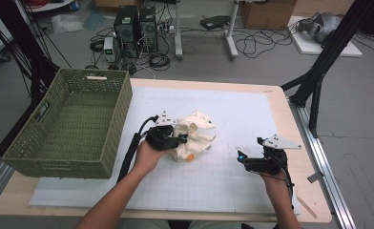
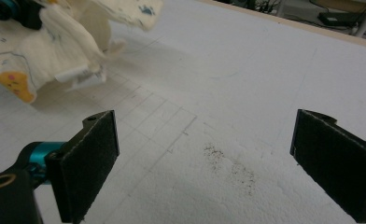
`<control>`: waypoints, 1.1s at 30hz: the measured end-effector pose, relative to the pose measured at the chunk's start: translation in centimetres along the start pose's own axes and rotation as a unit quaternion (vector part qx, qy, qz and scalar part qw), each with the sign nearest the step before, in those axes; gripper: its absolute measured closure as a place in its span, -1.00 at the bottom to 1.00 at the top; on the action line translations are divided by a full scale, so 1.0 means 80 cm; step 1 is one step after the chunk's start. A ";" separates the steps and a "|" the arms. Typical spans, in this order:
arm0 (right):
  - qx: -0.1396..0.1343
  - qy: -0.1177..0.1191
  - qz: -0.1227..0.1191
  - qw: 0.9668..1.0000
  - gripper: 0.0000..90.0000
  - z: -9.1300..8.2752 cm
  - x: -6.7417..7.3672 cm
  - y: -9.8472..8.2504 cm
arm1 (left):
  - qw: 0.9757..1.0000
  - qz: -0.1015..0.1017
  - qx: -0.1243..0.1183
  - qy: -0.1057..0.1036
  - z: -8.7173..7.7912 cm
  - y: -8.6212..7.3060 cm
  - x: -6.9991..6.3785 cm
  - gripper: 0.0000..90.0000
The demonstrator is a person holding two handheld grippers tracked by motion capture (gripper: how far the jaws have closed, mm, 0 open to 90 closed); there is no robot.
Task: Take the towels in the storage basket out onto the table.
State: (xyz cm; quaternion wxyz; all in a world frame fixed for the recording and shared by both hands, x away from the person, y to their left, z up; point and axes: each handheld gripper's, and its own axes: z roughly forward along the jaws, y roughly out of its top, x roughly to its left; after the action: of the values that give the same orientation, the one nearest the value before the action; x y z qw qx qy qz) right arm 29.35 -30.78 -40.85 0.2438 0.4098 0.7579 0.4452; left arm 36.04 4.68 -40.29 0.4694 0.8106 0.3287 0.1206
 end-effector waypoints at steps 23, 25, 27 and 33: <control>0.014 -0.006 0.004 1.000 -0.84 0.005 -0.001 -0.001 | 0.996 -0.054 -0.069 0.029 -0.053 -0.052 0.031 -0.43; 0.020 -0.008 0.004 1.000 -0.84 0.009 -0.002 -0.002 | 0.995 -0.055 -0.079 0.031 -0.058 -0.058 0.033 -0.46; 0.025 -0.010 0.011 1.000 -0.84 0.012 -0.002 -0.002 | 0.994 -0.057 -0.093 0.031 -0.063 -0.059 0.037 -0.48; 0.044 0.002 0.008 0.999 -0.84 0.018 0.000 -0.003 | 0.992 -0.052 -0.108 0.025 -0.067 -0.061 0.040 -0.54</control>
State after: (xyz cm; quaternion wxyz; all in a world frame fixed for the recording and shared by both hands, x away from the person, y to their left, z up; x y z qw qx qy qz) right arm 30.30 -30.16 -41.73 0.2203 0.4252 0.7739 0.4144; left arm 33.69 12.05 -41.94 0.5516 0.7335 0.3670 0.1516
